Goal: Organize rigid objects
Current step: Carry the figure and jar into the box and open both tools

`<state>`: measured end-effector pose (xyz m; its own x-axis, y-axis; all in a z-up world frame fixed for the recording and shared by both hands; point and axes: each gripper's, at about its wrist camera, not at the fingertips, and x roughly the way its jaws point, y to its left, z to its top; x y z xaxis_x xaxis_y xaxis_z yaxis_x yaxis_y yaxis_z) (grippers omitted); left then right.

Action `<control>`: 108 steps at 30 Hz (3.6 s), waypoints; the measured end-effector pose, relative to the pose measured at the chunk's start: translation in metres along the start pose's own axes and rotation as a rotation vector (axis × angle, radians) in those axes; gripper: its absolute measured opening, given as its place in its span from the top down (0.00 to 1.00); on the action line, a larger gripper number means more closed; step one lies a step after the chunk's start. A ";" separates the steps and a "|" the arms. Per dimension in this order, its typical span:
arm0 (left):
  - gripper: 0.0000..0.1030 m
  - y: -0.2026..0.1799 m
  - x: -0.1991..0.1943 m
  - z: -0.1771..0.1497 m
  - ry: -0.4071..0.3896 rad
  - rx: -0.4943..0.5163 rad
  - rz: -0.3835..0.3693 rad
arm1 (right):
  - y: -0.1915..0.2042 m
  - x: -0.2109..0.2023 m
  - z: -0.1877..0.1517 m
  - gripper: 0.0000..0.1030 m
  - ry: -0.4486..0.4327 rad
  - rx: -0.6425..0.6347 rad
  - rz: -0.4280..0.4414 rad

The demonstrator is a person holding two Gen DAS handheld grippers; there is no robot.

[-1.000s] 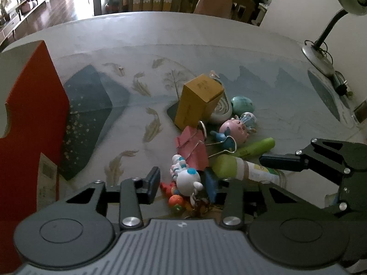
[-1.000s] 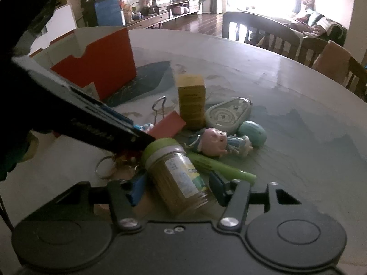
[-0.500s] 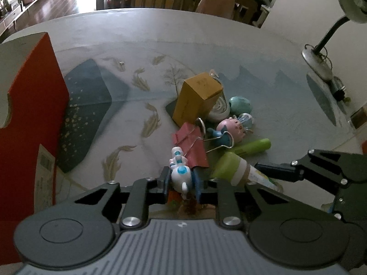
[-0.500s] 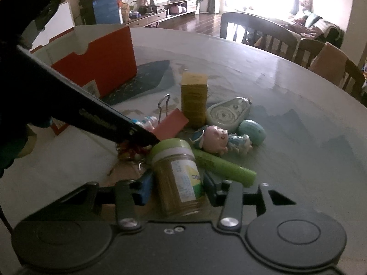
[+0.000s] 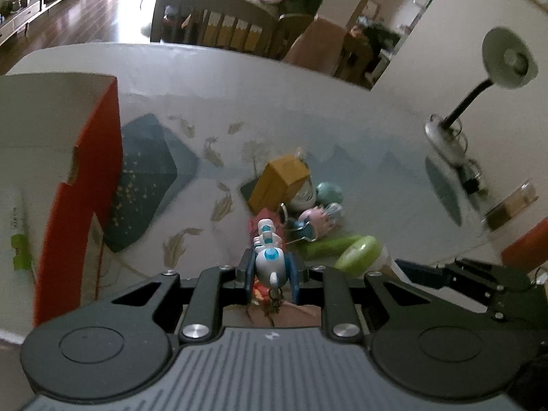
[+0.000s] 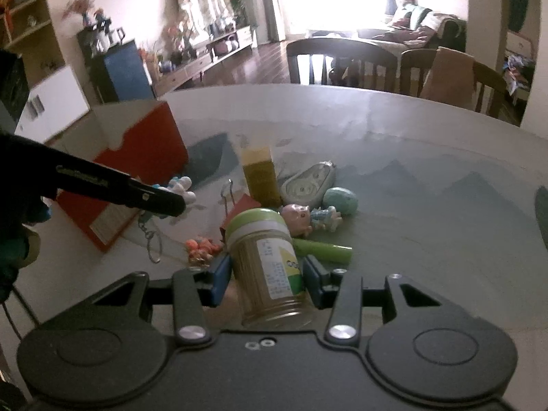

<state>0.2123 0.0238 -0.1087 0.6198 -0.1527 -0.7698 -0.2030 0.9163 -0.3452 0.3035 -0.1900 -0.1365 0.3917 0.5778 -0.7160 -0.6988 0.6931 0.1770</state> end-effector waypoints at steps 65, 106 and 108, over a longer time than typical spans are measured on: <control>0.81 0.267 -0.119 0.053 -0.044 0.015 0.264 | 0.260 0.135 0.112 0.59 0.031 -0.213 -0.063; 0.81 0.259 -0.085 0.041 0.075 0.107 0.307 | 0.270 0.142 0.111 0.47 0.110 -0.188 -0.059; 0.81 0.256 -0.089 0.038 0.069 0.110 0.307 | 0.269 0.136 0.111 0.46 0.098 -0.176 -0.055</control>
<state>0.1341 0.2861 -0.1076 0.4888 0.1160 -0.8646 -0.2872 0.9573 -0.0339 0.2351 0.1231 -0.1108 0.3786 0.4904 -0.7850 -0.7747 0.6319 0.0212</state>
